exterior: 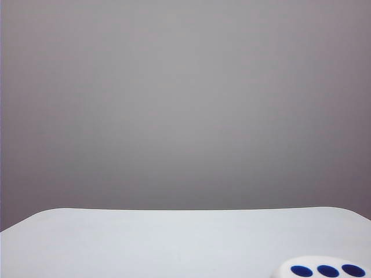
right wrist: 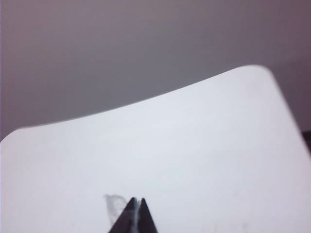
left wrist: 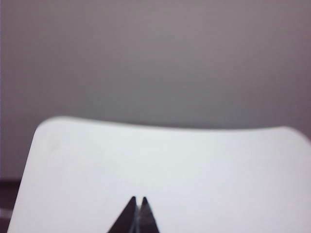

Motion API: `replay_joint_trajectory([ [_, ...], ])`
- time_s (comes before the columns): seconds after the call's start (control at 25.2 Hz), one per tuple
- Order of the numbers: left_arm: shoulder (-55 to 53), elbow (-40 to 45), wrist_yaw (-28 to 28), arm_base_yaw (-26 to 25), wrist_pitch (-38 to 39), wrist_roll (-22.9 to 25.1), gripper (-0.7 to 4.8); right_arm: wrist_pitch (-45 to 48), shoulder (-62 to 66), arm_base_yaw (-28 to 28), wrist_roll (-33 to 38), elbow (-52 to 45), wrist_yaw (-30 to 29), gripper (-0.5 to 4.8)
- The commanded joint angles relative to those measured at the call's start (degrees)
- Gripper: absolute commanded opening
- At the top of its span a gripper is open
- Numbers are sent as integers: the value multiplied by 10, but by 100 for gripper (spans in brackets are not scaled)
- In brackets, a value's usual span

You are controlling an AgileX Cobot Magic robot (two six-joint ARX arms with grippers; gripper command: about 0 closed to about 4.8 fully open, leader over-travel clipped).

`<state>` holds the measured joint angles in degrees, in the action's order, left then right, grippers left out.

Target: Pick up the dice on the table and roll the dice.

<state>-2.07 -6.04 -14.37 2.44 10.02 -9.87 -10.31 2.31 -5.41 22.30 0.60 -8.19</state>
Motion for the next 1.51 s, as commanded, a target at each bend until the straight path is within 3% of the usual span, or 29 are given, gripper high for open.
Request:
replay_joint_trajectory([
  [0.04, -60, -71, 6, 12, -12, 4, -5, 0, 40, -7, -37, 62, 2, -5],
  [0.24, -165, -143, -1, 13, -1, 33, -5, 13, 125, -7, -30, 135, 2, -5],
  [0.44, -236, -188, -51, 13, 39, 82, -5, -21, 219, -14, -25, 170, -54, -5],
  [0.55, -290, -233, -101, 14, 111, 96, -5, -41, 285, -30, -12, 172, -111, -5],
  [0.75, -315, -267, -75, 24, 177, 127, -5, -73, 373, -82, -10, 172, -151, 3],
  [1.07, -315, -274, -49, 84, 251, 124, -5, -60, 475, -160, -10, 172, -140, 253],
  [1.11, -315, -274, -50, 104, 266, 124, -5, -59, 494, -171, -11, 172, -137, 321],
  [1.31, -315, -274, -52, 156, 291, 107, -5, -66, 528, -172, -10, 171, -150, 408],
  [1.51, -315, -274, -51, 180, 287, 102, -5, -80, 555, -172, -10, 171, -167, 410],
])
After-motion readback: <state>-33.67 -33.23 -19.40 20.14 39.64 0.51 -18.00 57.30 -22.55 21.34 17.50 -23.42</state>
